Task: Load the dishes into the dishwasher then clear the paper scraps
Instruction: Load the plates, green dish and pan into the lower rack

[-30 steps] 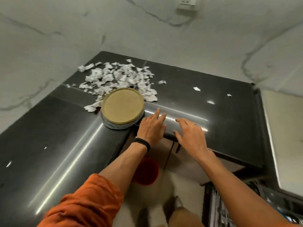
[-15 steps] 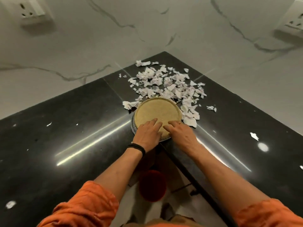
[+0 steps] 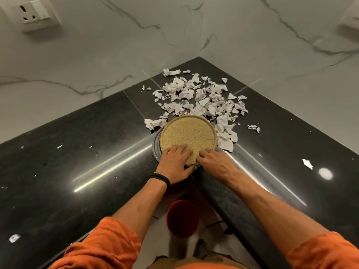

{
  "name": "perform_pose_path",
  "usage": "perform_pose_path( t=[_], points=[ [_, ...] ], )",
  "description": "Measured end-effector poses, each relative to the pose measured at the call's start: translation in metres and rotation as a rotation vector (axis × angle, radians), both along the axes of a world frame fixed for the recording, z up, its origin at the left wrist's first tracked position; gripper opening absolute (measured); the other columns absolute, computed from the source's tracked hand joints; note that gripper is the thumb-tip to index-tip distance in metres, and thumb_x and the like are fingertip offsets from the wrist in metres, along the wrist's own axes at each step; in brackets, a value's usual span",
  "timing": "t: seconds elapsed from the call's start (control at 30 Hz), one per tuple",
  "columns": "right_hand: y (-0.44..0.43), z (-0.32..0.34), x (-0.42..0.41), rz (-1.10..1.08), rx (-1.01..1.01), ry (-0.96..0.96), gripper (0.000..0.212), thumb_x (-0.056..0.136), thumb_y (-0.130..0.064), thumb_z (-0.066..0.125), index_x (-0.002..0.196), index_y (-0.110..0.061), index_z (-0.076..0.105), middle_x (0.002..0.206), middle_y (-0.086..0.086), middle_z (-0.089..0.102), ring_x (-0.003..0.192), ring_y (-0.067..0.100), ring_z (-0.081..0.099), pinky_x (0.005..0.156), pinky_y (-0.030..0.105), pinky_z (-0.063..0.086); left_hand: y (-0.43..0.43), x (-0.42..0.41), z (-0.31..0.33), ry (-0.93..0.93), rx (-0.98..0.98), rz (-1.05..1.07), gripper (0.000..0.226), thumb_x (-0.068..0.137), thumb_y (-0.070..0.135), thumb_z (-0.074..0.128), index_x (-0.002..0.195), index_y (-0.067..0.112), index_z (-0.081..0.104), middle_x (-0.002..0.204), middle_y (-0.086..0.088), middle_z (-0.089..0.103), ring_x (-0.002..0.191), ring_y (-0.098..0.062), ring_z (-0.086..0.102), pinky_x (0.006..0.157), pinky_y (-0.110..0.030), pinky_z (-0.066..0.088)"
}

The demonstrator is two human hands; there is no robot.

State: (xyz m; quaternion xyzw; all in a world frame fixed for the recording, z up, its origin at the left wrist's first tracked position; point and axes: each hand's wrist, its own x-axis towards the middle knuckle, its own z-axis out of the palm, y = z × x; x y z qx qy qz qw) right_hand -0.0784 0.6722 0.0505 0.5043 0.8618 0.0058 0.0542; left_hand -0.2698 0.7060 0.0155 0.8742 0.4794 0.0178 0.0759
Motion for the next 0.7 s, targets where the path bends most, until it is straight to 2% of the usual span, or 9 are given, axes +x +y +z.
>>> perform_pose_path(
  t=[0.1,0.2,0.3,0.4,0.53,0.63,0.7],
  points=[
    [-0.008,-0.001,0.004,0.002,0.108,0.028,0.019,0.08,-0.011,0.069,0.098,-0.007,0.063,0.093,0.011,0.062,0.082,0.029,0.063,0.061,0.041,0.058,-0.002,0.005,0.007,0.024,0.029,-0.038,0.066,0.088,0.058,0.057,0.146,0.032,0.039,0.155,0.001,0.038,0.141,-0.024,0.035,0.114,-0.047,0.03],
    [-0.021,0.01,0.005,-0.009,0.236,0.061,0.025,0.078,-0.01,0.07,0.101,-0.006,0.061,0.093,0.01,0.061,0.084,0.027,0.06,0.068,0.037,0.058,-0.005,0.01,0.016,-0.009,0.111,-0.075,0.061,0.089,0.036,0.064,0.145,0.029,0.04,0.151,-0.001,0.045,0.136,-0.025,0.043,0.111,-0.045,0.035],
    [-0.037,0.027,0.001,-0.107,0.405,0.122,0.027,0.08,-0.007,0.069,0.104,-0.005,0.058,0.091,0.011,0.061,0.082,0.026,0.06,0.07,0.037,0.055,-0.007,0.013,0.023,-0.107,0.22,-0.155,0.061,0.083,0.018,0.073,0.139,0.025,0.05,0.139,-0.003,0.058,0.121,-0.026,0.057,0.1,-0.047,0.047],
    [-0.064,0.038,-0.006,-0.284,0.484,0.135,0.029,0.081,-0.008,0.07,0.107,-0.009,0.056,0.094,0.01,0.062,0.083,0.027,0.06,0.071,0.04,0.054,-0.01,0.021,0.034,-0.232,0.291,-0.283,0.055,0.081,0.012,0.074,0.133,0.023,0.058,0.131,-0.001,0.064,0.115,-0.025,0.062,0.092,-0.044,0.051],
    [-0.123,0.039,-0.018,-0.598,0.509,0.037,0.047,0.072,-0.019,0.074,0.117,-0.018,0.059,0.105,0.005,0.063,0.091,0.027,0.061,0.078,0.041,0.041,-0.032,0.036,0.043,-0.306,0.298,-0.541,0.05,0.083,0.012,0.057,0.131,0.024,0.061,0.131,0.001,0.065,0.117,-0.025,0.062,0.093,-0.043,0.048],
    [-0.175,0.042,-0.028,-0.828,0.468,0.035,0.073,0.068,-0.026,0.077,0.136,-0.024,0.051,0.124,0.005,0.057,0.104,0.028,0.058,0.089,0.044,0.038,-0.072,0.049,0.043,-0.352,0.294,-0.773,0.048,0.082,0.017,0.055,0.128,0.026,0.063,0.129,0.002,0.066,0.114,-0.023,0.063,0.093,-0.043,0.048],
    [-0.214,0.044,-0.031,-0.973,0.428,0.049,0.087,0.067,-0.027,0.079,0.146,-0.026,0.042,0.136,0.006,0.051,0.117,0.029,0.053,0.102,0.048,0.037,-0.104,0.06,0.042,-0.374,0.265,-0.884,0.048,0.08,0.013,0.066,0.126,0.025,0.066,0.128,0.0,0.068,0.114,-0.026,0.064,0.095,-0.046,0.048]
  ],
)
